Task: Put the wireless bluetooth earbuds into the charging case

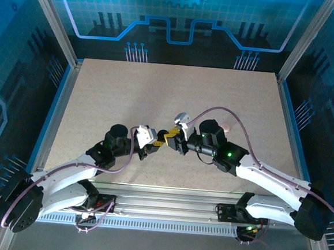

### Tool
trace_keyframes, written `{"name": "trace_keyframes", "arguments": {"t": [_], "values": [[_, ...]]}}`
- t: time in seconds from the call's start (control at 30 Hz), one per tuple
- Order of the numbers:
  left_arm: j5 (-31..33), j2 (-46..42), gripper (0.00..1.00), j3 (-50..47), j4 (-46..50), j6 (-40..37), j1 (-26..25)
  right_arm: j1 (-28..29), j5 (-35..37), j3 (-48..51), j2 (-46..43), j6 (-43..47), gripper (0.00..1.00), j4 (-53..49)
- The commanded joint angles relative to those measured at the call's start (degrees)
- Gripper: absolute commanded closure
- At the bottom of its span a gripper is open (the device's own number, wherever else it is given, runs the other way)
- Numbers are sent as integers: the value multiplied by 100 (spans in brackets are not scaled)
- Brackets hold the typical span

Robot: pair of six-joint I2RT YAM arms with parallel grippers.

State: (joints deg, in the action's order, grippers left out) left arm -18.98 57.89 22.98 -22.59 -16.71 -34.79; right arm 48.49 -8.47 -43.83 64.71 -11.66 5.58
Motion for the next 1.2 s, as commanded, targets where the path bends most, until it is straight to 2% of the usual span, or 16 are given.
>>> {"name": "trace_keyframes", "arguments": {"t": [0.0, 0.6, 1.17], "values": [[-158, -154, 87, -4, -83, -119, -59, 87, -120, 24, 124, 77, 78, 346], [-229, -199, 86, 54, -164, 199, -63, 99, 130, 24, 452, 164, 78, 508], [-219, -337, 86, 136, -119, 399, -60, 163, 433, -125, 258, 679, 79, -224]]}}
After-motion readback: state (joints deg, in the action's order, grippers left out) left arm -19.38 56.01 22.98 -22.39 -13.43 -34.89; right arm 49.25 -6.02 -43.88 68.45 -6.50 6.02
